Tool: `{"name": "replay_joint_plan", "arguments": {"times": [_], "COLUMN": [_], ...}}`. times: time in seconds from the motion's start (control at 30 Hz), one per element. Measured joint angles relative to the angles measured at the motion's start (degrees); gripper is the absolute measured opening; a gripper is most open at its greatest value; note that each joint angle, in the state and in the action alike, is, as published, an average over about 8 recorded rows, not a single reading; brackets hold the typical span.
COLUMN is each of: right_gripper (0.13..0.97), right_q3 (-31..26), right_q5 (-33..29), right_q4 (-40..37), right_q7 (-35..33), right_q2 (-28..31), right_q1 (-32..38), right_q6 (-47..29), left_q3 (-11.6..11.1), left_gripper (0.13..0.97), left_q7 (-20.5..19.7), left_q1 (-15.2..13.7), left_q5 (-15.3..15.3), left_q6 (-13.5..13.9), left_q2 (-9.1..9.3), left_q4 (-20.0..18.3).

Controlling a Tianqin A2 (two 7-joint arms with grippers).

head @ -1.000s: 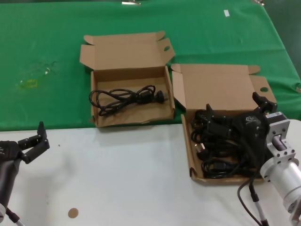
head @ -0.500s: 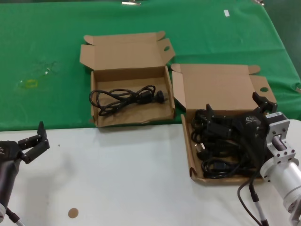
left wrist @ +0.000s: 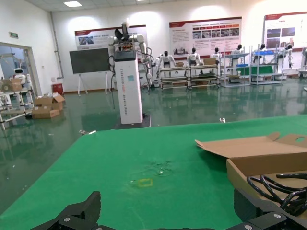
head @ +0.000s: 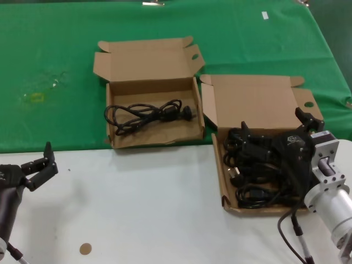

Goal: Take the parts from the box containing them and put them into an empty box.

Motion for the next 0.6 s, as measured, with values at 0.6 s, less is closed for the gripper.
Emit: {"name": "replay_joint_plan", "arguments": {"times": [0.6], "right_gripper": [0.966], "right_q3": [0.0], "right_q5": [0.0], "right_q4": [0.0], "right_q7": [0.0], "right_q2": [0.0], "right_q1": [0.0], "right_q6": [0.0], "left_q3": [0.0], "left_gripper": [0.966], "left_q7": [0.0], "left_q1": [0.0], "left_q5": [0.0], "left_q6": [0.0], "left_q2": [0.00], "left_q4": [0.0]}}
